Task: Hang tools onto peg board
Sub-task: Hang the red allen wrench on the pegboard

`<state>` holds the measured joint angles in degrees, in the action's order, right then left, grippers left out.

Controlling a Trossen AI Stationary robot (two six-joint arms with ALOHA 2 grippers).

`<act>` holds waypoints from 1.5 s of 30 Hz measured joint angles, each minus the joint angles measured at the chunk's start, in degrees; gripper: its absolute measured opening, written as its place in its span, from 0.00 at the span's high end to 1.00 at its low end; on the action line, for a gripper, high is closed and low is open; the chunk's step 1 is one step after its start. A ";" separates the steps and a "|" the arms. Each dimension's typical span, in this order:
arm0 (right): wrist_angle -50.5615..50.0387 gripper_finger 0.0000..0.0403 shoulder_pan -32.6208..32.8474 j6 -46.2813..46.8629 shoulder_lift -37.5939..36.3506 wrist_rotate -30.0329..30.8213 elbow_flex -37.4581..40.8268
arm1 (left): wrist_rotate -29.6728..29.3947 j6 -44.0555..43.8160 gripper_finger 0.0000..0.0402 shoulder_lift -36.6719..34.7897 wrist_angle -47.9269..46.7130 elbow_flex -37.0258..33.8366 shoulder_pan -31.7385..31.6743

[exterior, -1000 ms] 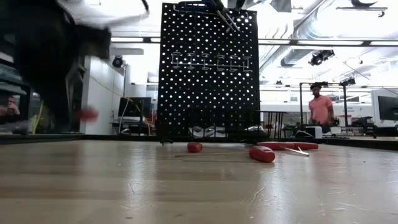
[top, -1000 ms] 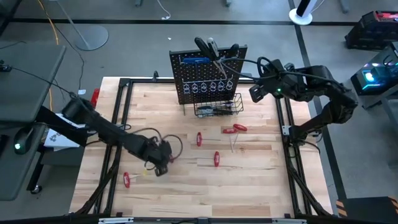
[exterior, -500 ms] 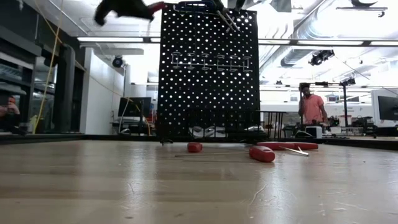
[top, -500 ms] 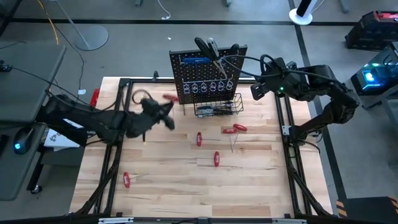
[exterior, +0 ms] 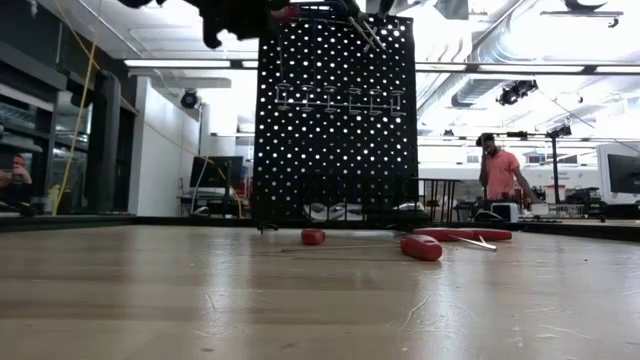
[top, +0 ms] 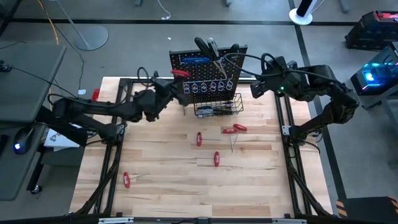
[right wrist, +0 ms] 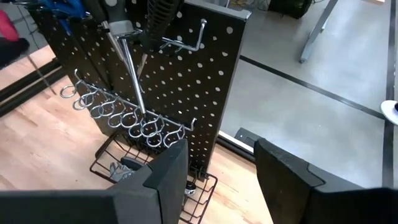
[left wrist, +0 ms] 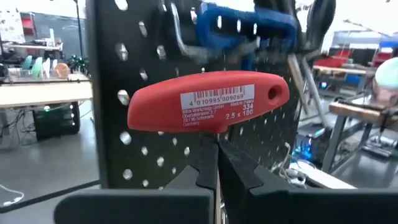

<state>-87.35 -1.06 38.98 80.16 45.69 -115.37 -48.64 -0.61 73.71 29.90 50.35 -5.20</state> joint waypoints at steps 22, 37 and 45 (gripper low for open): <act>0.17 0.56 -0.02 -0.43 0.00 1.32 0.00 | -9.56 8.23 1.00 4.57 5.98 0.05 3.29; 1.46 0.56 -0.02 -1.74 0.02 4.83 0.00 | -26.84 8.31 1.00 13.36 6.41 8.93 6.65; 1.42 0.56 -0.02 -6.34 0.02 5.81 0.00 | -22.79 21.82 1.00 17.57 6.53 17.28 6.08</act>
<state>-85.93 -1.08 32.64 80.18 51.51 -115.37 -71.43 21.20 91.28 36.43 67.63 0.87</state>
